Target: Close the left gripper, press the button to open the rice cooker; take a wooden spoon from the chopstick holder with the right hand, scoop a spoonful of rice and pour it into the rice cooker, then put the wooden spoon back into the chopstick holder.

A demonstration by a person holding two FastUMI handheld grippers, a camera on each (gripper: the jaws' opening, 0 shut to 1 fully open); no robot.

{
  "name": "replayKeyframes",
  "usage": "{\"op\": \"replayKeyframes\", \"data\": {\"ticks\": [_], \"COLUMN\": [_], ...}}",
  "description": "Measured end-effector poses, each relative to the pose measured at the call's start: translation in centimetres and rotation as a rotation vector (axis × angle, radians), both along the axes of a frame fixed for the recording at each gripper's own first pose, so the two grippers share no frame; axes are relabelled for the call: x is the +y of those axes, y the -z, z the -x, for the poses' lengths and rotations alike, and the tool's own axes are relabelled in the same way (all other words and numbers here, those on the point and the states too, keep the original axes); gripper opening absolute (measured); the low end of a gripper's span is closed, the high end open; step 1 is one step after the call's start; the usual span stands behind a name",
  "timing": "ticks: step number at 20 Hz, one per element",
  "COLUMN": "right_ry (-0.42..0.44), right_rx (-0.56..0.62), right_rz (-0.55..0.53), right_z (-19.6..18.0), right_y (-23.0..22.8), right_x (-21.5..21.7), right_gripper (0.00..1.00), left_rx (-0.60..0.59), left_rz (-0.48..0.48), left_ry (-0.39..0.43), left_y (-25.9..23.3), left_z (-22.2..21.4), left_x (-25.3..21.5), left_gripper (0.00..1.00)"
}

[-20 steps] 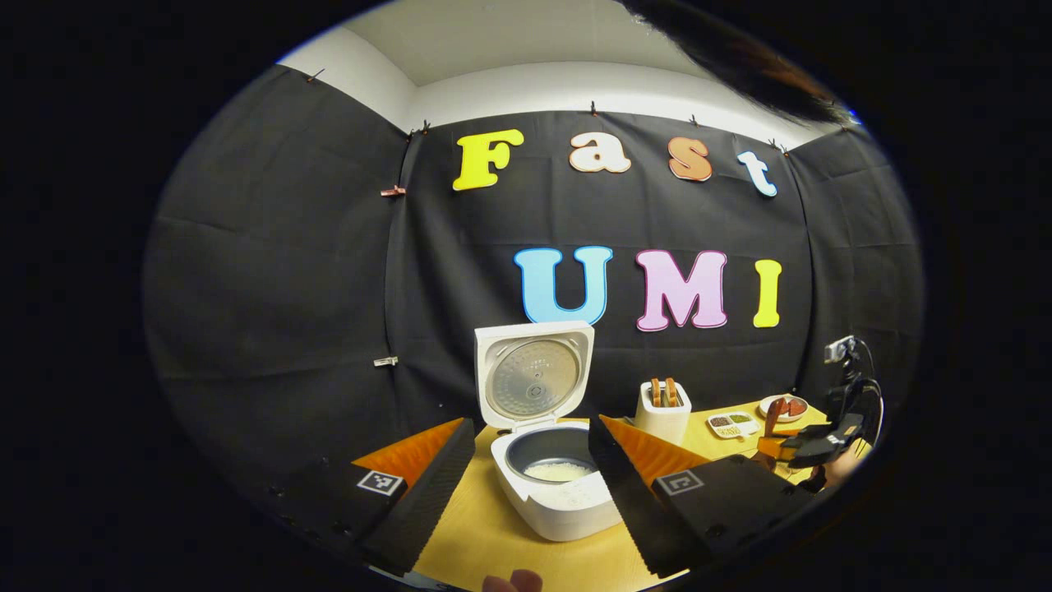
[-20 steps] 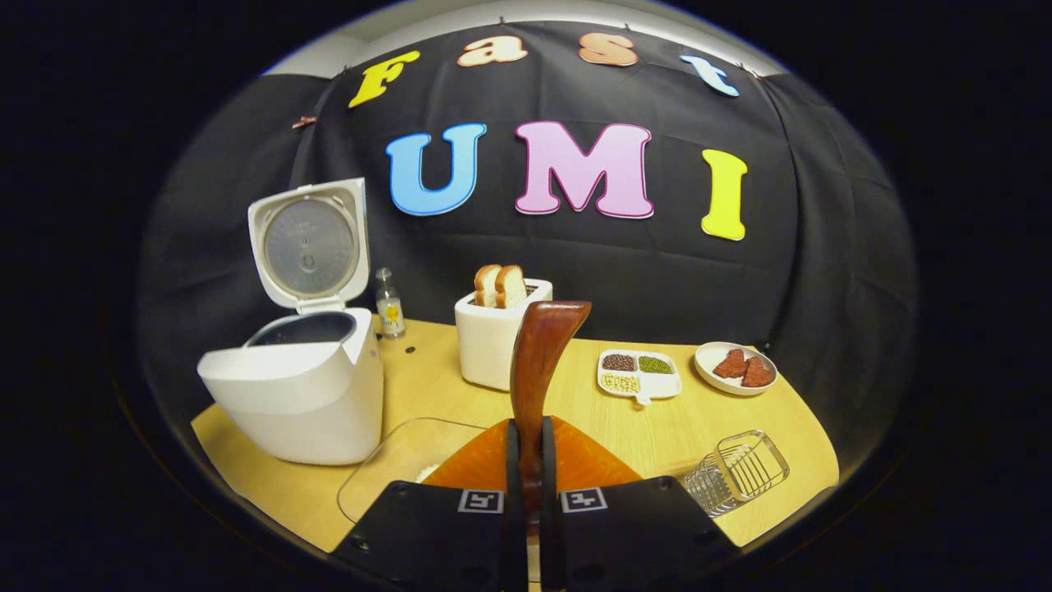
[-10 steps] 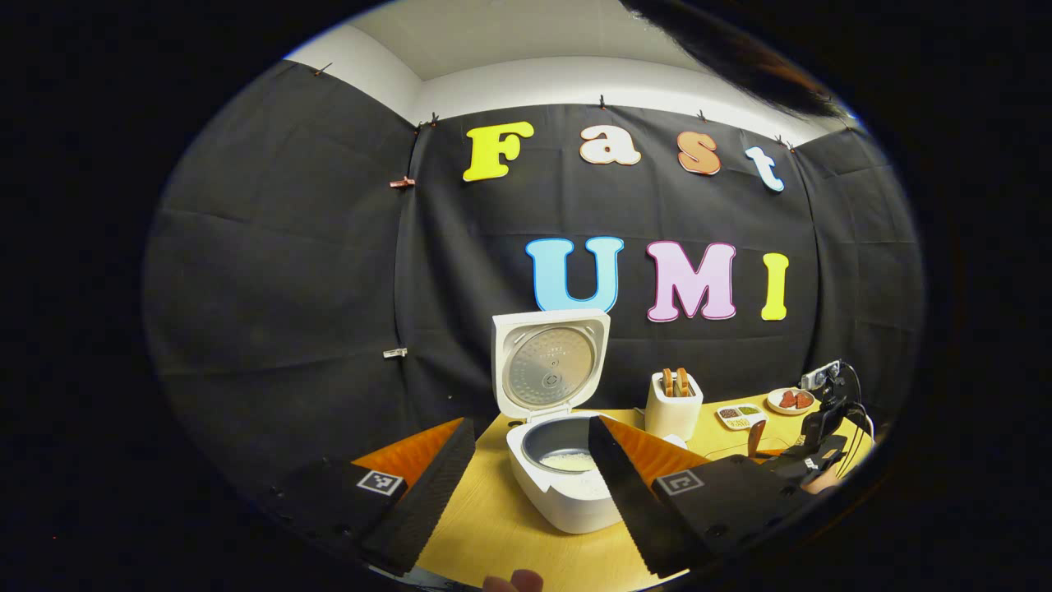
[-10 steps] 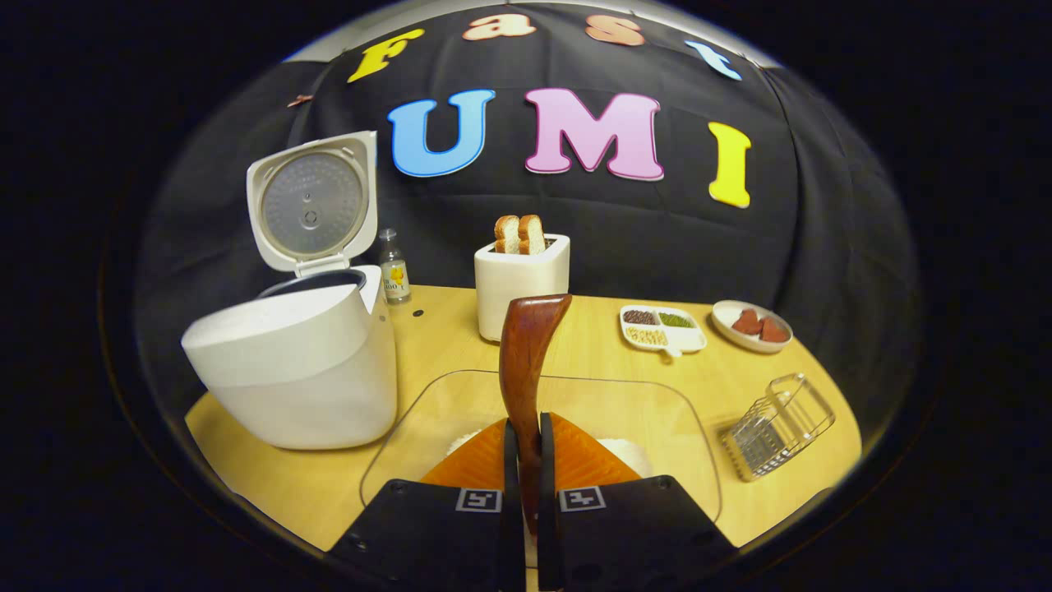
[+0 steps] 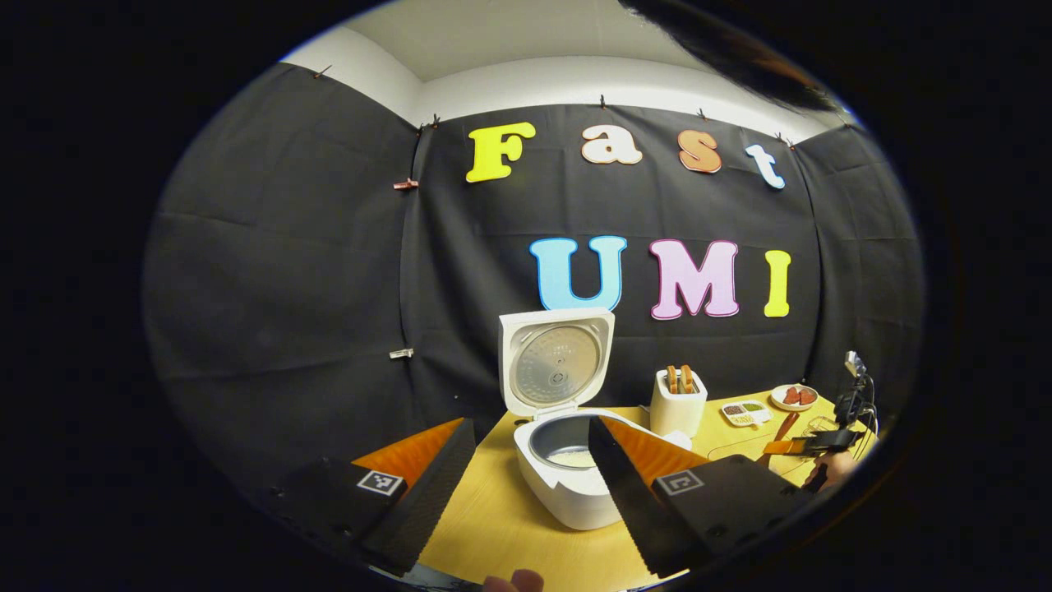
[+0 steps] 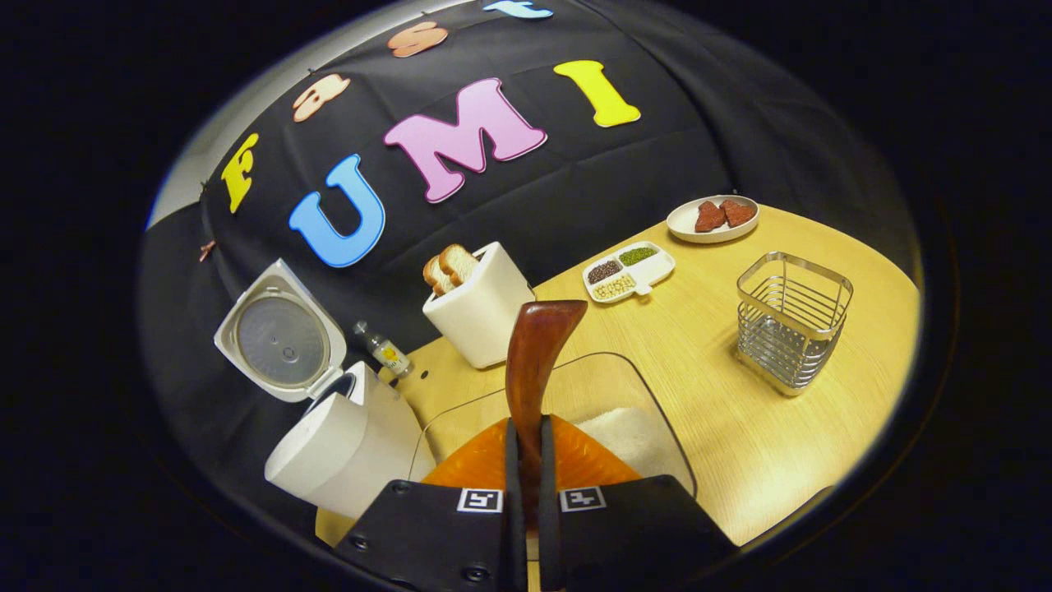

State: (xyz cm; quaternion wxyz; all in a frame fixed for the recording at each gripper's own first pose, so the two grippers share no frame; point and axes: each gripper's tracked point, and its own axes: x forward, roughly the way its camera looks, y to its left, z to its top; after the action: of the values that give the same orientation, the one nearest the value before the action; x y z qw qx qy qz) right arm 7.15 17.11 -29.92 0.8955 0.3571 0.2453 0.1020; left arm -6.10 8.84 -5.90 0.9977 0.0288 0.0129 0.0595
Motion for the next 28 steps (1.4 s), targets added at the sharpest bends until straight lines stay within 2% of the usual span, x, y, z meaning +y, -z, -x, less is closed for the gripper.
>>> {"op": "replayKeyframes", "data": {"ticks": [4,10,18,23,28], "right_ry": [0.057,0.092,0.127,0.116,0.078], "right_rx": [-0.001,0.025,0.03,0.009,-0.037], "right_rz": [-0.089,-0.187,-0.268,-0.368,-0.43], "right_z": [-0.7,-1.4,-1.8,-1.4,-1.3], "right_y": [-1.4,-2.1,-3.4,-6.9,-12.6], "right_x": [-2.2,-3.1,-3.7,-3.1,-0.7], "right_gripper": [0.11,0.1,0.11,0.11,0.1], "left_rx": [0.005,-0.006,-0.002,0.009,0.023], "left_rz": [0.018,0.005,-0.003,0.012,0.04], "left_ry": [0.007,0.011,0.016,0.013,-0.005], "left_y": [0.2,-0.3,-0.2,0.3,1.3], "left_z": [-0.1,-0.4,-0.2,-0.3,-0.3], "left_x": [-0.4,-0.7,-0.5,0.1,1.2], "left_gripper": [0.96,0.96,0.96,0.96,0.96]}}
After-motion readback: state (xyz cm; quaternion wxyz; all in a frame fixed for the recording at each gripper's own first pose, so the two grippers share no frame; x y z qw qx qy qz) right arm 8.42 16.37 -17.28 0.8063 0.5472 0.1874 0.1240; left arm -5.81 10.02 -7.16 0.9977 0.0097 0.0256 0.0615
